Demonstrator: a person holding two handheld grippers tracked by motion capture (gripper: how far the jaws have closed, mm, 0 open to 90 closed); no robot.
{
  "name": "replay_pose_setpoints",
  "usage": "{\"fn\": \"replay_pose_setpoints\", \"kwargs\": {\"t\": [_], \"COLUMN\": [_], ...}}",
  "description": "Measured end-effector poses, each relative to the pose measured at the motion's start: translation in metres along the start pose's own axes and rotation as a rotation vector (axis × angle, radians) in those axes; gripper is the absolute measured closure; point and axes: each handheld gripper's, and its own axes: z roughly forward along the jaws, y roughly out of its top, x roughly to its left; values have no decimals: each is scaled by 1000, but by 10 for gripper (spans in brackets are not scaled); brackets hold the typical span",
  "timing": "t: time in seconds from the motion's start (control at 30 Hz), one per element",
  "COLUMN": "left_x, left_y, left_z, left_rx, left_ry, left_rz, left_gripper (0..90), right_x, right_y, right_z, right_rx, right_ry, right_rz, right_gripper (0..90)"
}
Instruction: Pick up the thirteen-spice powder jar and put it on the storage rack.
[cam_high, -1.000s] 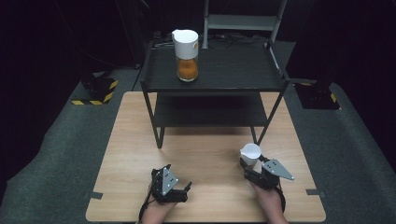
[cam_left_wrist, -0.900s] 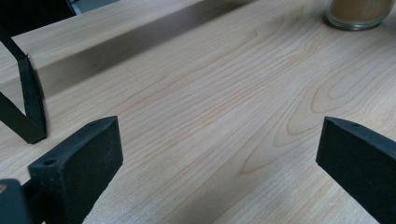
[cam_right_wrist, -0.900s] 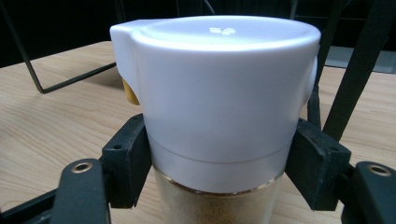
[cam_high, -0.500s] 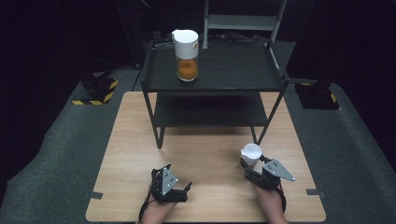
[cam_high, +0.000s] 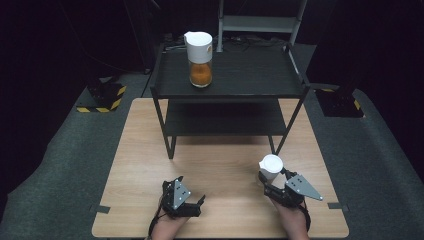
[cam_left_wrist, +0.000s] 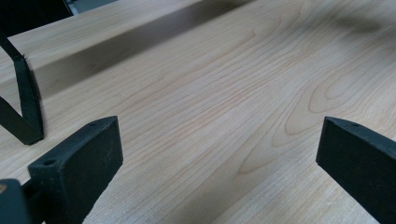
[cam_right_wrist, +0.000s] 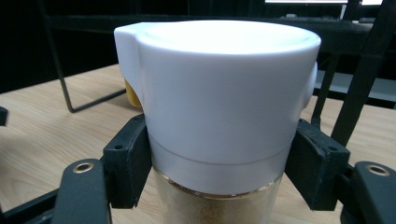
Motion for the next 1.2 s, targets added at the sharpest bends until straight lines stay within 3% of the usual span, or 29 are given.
{"fn": "replay_pose_setpoints", "kwargs": {"t": [0.8,1.2], "left_x": [3,4], "left_y": [-2,-2], "left_z": [-1,-1], "left_rx": [-9,-11], "left_ry": [-12,-17], "left_rz": [-10,-16], "left_gripper": [8,8], "right_x": [6,3], "right_y": [28,66], "right_z": [-7,-10], "right_rx": [-62,-120], "right_ry": [33,39], "right_rz": [-13,-43], "right_gripper": [305,305]}}
